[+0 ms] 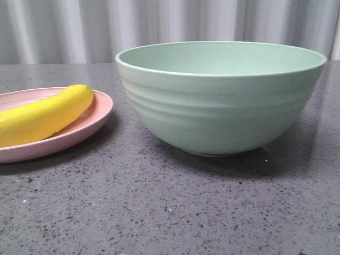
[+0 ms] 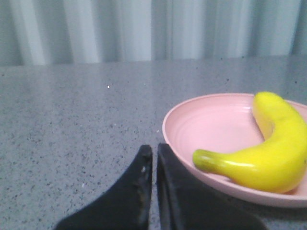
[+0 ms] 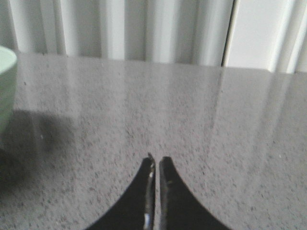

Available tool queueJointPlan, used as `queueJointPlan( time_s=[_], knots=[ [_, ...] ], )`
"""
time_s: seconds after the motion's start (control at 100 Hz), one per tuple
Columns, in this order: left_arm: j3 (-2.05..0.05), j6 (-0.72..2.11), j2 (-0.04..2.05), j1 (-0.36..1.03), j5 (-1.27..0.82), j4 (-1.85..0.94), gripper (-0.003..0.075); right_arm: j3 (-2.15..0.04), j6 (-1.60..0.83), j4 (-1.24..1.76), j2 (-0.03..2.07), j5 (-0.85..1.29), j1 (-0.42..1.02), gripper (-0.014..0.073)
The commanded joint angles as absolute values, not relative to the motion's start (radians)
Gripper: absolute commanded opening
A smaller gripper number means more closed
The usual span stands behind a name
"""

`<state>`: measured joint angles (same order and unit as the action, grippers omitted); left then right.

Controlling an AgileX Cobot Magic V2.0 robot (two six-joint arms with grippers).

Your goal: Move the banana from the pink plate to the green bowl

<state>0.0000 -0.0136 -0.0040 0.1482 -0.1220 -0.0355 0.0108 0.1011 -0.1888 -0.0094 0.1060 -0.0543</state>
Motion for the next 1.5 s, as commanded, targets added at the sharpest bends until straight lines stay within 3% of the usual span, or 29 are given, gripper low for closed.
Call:
queueJointPlan(
  time_s=[0.0, 0.19, 0.46, 0.69, 0.89, 0.97, 1.19, 1.34, 1.49],
  knots=[
    [0.000, -0.019, -0.033, 0.144, 0.000, -0.053, -0.0020, 0.012, 0.097, -0.175, -0.033, 0.000, -0.060, -0.0065],
    [-0.083, -0.019, -0.002, 0.144, -0.013, -0.053, -0.0020, -0.083, 0.097, -0.156, 0.008, 0.113, -0.060, -0.0065],
    [-0.294, -0.019, 0.185, 0.146, -0.088, -0.053, -0.0020, -0.270, 0.097, -0.143, 0.221, 0.273, -0.060, -0.0065],
    [-0.423, -0.019, 0.394, 0.146, -0.109, -0.055, -0.0020, -0.384, 0.097, -0.113, 0.418, 0.270, -0.060, -0.0065],
    [-0.426, -0.019, 0.506, 0.146, 0.024, -0.063, -0.0011, -0.378, 0.102, -0.113, 0.516, 0.266, -0.060, -0.0065],
    [-0.426, -0.019, 0.538, 0.146, 0.078, -0.080, 0.0050, -0.378, 0.102, -0.113, 0.547, 0.270, -0.060, -0.0065],
    [-0.428, -0.024, 0.629, 0.146, 0.187, -0.105, 0.0357, -0.378, 0.102, -0.113, 0.580, 0.270, -0.060, -0.0065],
    [-0.452, -0.024, 0.691, 0.162, 0.175, -0.118, 0.0368, -0.378, 0.102, -0.113, 0.581, 0.270, -0.060, -0.0065],
    [-0.518, -0.024, 0.773, 0.264, 0.049, -0.065, 0.0369, -0.378, 0.102, -0.113, 0.581, 0.270, -0.060, -0.0065]
  ],
)
